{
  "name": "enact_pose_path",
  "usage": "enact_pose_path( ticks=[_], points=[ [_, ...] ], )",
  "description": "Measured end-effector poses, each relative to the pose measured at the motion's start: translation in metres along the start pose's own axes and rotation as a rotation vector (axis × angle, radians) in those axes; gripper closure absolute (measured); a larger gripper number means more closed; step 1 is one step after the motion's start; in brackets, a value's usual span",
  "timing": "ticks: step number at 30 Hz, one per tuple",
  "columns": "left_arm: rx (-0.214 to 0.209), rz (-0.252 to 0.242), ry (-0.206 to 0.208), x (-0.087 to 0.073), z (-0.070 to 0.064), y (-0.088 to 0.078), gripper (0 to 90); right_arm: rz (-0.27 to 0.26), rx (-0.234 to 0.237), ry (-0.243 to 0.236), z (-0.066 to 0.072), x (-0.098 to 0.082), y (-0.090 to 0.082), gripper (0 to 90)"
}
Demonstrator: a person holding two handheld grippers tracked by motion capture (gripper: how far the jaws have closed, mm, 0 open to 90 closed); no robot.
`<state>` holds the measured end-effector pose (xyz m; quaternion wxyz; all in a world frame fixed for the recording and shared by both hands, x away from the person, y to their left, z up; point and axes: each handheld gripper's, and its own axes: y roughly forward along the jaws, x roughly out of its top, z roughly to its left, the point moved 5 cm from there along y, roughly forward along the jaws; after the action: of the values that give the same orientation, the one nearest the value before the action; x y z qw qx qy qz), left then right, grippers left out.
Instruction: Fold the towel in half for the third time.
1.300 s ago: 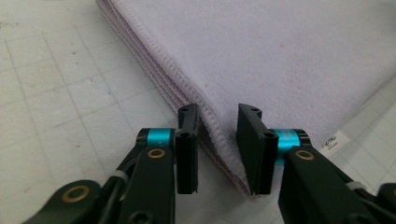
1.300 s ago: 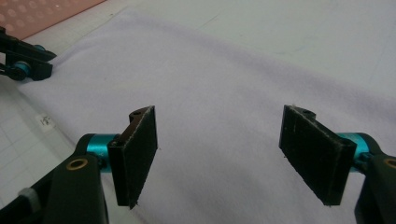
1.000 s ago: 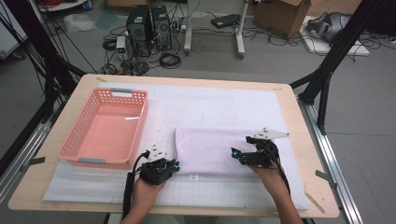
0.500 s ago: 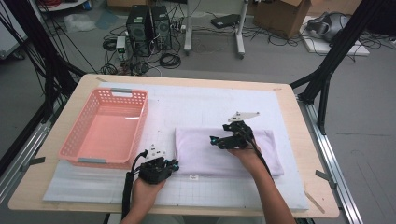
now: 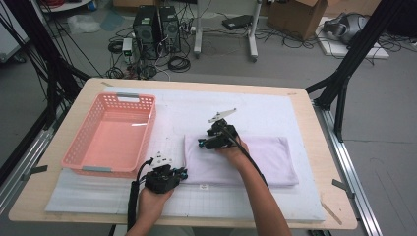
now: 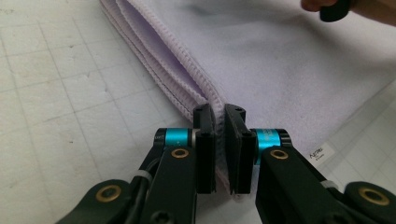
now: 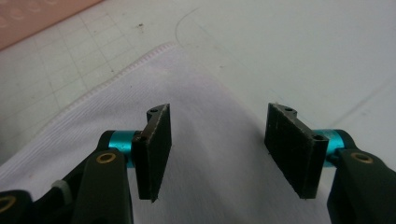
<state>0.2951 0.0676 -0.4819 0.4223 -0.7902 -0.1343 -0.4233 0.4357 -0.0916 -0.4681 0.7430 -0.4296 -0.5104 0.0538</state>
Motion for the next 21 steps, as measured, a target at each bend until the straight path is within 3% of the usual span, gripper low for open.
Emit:
enact_pose_path(
  ticks=[3, 10, 13, 15, 17, 21],
  points=[
    [-0.001, 0.002, -0.003, 0.000, 0.000, 0.000, 83.2, 0.017, 0.005, -0.022, 0.005, 0.009, 0.011, 44.7],
    [-0.011, 0.005, -0.012, 0.000, 0.003, -0.002, 83.2, 0.120, 0.004, -0.090, 0.010, 0.023, 0.024, 62.0],
    [-0.015, 0.000, -0.015, -0.001, 0.004, -0.002, 83.3, 0.127, 0.004, -0.087, 0.011, 0.024, 0.025, 74.7],
    [-0.015, 0.001, -0.015, -0.001, 0.004, -0.003, 83.4, 0.132, 0.010, -0.111, 0.013, 0.024, 0.025, 84.2],
    [-0.013, -0.002, -0.015, -0.001, 0.004, -0.007, 83.7, 0.129, 0.000, -0.137, 0.015, 0.026, 0.024, 85.9],
    [-0.015, -0.049, -0.019, 0.004, 0.003, -0.019, 83.9, 0.127, 0.008, -0.123, 0.020, 0.029, 0.023, 86.1]
  ],
)
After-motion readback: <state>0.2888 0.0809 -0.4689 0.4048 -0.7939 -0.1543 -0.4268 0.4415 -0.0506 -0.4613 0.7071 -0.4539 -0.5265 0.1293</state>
